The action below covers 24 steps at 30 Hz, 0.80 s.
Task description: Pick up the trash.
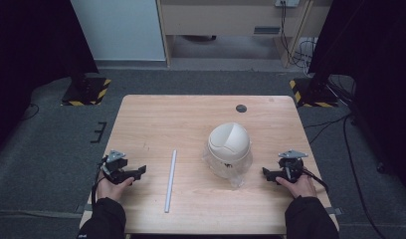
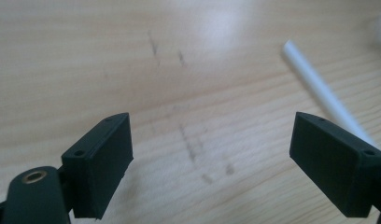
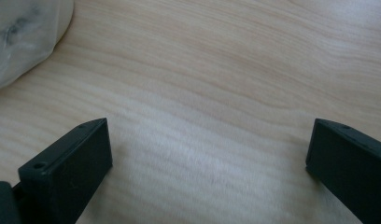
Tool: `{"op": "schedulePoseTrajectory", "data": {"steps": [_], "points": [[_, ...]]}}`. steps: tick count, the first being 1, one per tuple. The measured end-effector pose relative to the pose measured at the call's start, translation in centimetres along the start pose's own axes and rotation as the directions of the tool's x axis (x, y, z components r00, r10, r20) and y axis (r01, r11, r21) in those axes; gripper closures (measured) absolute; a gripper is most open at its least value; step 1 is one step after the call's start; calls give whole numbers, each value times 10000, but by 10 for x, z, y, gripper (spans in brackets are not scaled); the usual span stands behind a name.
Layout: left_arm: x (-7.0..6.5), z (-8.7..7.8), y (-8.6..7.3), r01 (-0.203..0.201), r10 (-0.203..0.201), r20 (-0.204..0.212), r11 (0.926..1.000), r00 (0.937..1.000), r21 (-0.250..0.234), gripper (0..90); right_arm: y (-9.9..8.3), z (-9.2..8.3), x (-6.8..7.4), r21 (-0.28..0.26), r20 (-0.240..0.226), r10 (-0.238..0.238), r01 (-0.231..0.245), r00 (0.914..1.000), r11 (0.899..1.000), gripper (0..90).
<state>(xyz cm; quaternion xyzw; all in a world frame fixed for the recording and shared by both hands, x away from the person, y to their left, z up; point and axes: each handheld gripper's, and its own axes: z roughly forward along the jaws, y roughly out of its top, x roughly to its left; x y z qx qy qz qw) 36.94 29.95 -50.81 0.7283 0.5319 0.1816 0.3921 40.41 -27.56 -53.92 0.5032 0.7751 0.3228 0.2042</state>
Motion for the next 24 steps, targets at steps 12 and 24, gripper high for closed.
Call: {"op": "schedulePoseTrajectory", "data": {"steps": [12,24], "points": [[0,-22,13,-445,450,1,9865,9990,-1575,135,-5,-5,-1,26,-186,-135,135,9997,9999,7],[-9,-36,27,-642,723,254,9694,9971,-2367,137,-5,-5,-1,27,-205,-184,185,9996,9998,7]]}}
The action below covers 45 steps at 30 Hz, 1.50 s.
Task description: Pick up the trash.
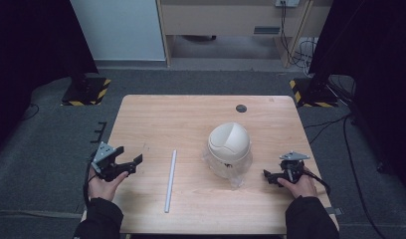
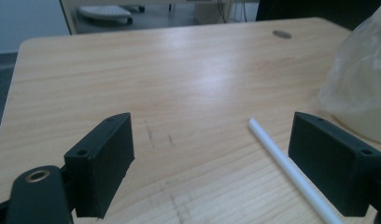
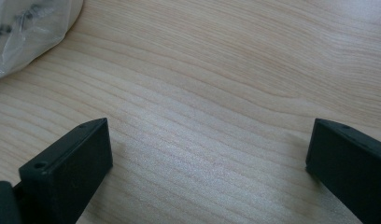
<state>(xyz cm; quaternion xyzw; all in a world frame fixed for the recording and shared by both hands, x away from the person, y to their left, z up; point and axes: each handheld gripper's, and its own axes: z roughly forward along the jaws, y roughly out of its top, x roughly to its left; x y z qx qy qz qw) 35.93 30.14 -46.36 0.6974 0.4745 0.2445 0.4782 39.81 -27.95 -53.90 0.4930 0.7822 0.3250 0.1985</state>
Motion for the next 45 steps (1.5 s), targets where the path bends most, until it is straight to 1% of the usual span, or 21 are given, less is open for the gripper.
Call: {"op": "schedulePoseTrajectory", "data": {"steps": [1,4,10,13,14,16,18,19,21,22,26,27,30,31,32,33,34,35,38,39,45], "points": [[0,0,0,0,0,0,10000,10000,0,139,0,0,0,0,0,0,0,10000,10000,7],[-7,-4,8,25,-18,172,9992,9999,-395,147,0,0,0,0,2,-2,2,10000,10000,7],[-13,-5,16,-2,12,141,9975,9999,-703,152,0,0,0,-9,-1,-9,9,10000,10000,7],[-16,-6,21,-102,120,211,9965,9997,-832,152,0,0,0,-11,-1,-14,14,10000,10000,7],[-19,-6,25,-222,254,333,9953,9991,-938,152,0,0,0,-3,-1,3,-3,10000,10000,7],[-20,-6,27,-270,309,394,9949,9987,-967,152,0,0,0,12,-7,0,0,10000,10000,7],[-24,-6,34,-457,512,499,9932,9974,-1066,152,0,0,0,-4,-1,1,-1,10000,10000,7],[-26,-6,36,-472,541,608,9928,9967,-1100,152,0,0,0,0,-4,7,-7,10000,10000,7],[-28,-6,38,-526,603,646,9919,9961,-1156,152,0,0,0,11,-6,0,0,10000,10000,7],[-32,-6,43,-638,729,735,9908,9946,-1196,152,0,0,0,-4,1,5,-5,10000,10000,7],[-41,-4,53,-717,862,1011,9877,9911,-1393,152,0,0,0,-3,6,-4,4,10000,10000,6],[-41,-4,53,-717,862,1011,9877,9911,-1393,152,0,0,0,-3,6,-4,4,10000,10000,6],[-52,0,64,-932,1135,1293,9837,9851,-1540,152,0,1,0,-11,4,2,-2,10000,10000,5],[-52,0,64,-932,1135,1293,9837,9851,-1540,152,0,1,0,-11,4,2,-2,10000,10000,5],[-59,3,69,-1093,1309,1403,9824,9814,-1518,152,0,1,0,-7,1,-23,23,10000,10000,5],[-62,5,72,-1162,1388,1458,9813,9795,-1534,152,1,1,0,-7,2,-25,25,10000,10000,5],[-62,5,72,-1162,1388,1458,9813,9795,-1534,152,0,1,0,-7,2,-24,24,10000,10000,5],[-69,8,76,-1185,1446,1601,9796,9765,-1620,152,1,1,0,-7,1,-25,25,10000,10000,5],[-78,14,81,-1322,1603,1738,9778,9716,-1626,152,0,1,0,-6,8,-26,26,10000,10000,5],[-78,14,81,-1322,1603,1738,9778,9716,-1626,152,0,1,0,-6,8,-26,26,10000,10000,5],[-95,24,87,-1646,1954,2090,9739,9582,-1562,152,0,1,0,-7,2,-25,25,10000,10000,5]]}}
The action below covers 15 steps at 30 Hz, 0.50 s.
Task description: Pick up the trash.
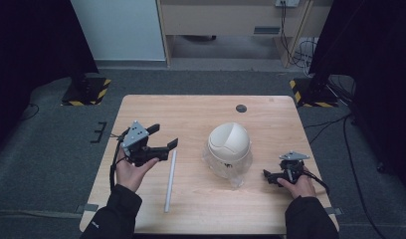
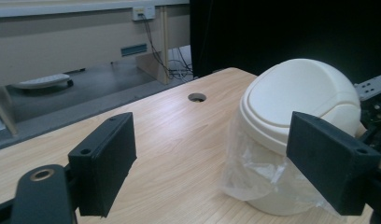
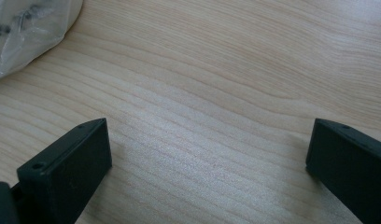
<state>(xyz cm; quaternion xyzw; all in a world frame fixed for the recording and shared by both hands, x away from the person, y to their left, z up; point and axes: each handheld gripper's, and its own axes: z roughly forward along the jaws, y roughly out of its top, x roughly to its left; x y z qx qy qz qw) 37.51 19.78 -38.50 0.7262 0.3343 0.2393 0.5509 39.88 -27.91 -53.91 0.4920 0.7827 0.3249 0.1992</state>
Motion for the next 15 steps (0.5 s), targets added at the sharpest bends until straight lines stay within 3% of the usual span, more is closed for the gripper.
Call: {"op": "schedulePoseTrajectory", "data": {"steps": [9,15], "points": [[-13,15,8,-327,322,448,9994,9985,96,152,0,0,0,0,6,1,-1,10000,10000,5],[-25,27,13,-643,627,953,9978,9935,141,151,0,0,0,2,0,0,0,10000,10000,5]]}}
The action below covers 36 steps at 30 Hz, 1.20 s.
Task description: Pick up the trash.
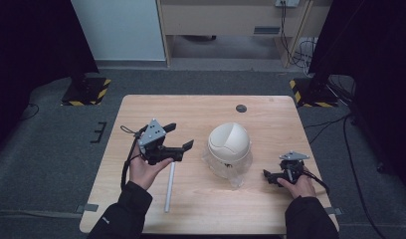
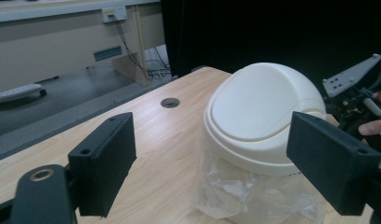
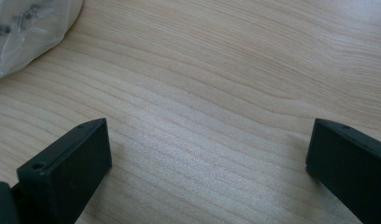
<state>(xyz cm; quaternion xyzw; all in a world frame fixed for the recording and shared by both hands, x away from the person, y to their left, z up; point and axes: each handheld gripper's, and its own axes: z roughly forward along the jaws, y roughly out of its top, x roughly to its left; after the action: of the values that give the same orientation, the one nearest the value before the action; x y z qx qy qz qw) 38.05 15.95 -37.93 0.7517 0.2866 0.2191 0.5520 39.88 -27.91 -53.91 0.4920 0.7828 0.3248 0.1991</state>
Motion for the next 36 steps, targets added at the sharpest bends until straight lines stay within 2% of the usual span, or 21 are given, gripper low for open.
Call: {"op": "schedulePoseTrajectory", "data": {"steps": [7,20,28,31,36], "points": [[-12,17,6,-320,314,521,9994,9981,109,149,0,0,0,-3,-1,-2,2,10000,10000,5],[-33,51,0,-371,283,1305,9972,9910,653,148,0,0,0,-3,-1,0,0,10000,10000,5],[-41,67,-4,-412,266,1623,9954,9864,871,152,0,0,0,-3,0,-1,1,10000,10000,5],[-46,76,-7,-547,351,1768,9928,9836,1070,156,0,0,0,-2,-1,1,-1,10000,10000,5],[-49,83,-10,-625,393,1827,9905,9824,1228,162,0,0,0,-3,6,-3,3,10000,10000,5]]}}
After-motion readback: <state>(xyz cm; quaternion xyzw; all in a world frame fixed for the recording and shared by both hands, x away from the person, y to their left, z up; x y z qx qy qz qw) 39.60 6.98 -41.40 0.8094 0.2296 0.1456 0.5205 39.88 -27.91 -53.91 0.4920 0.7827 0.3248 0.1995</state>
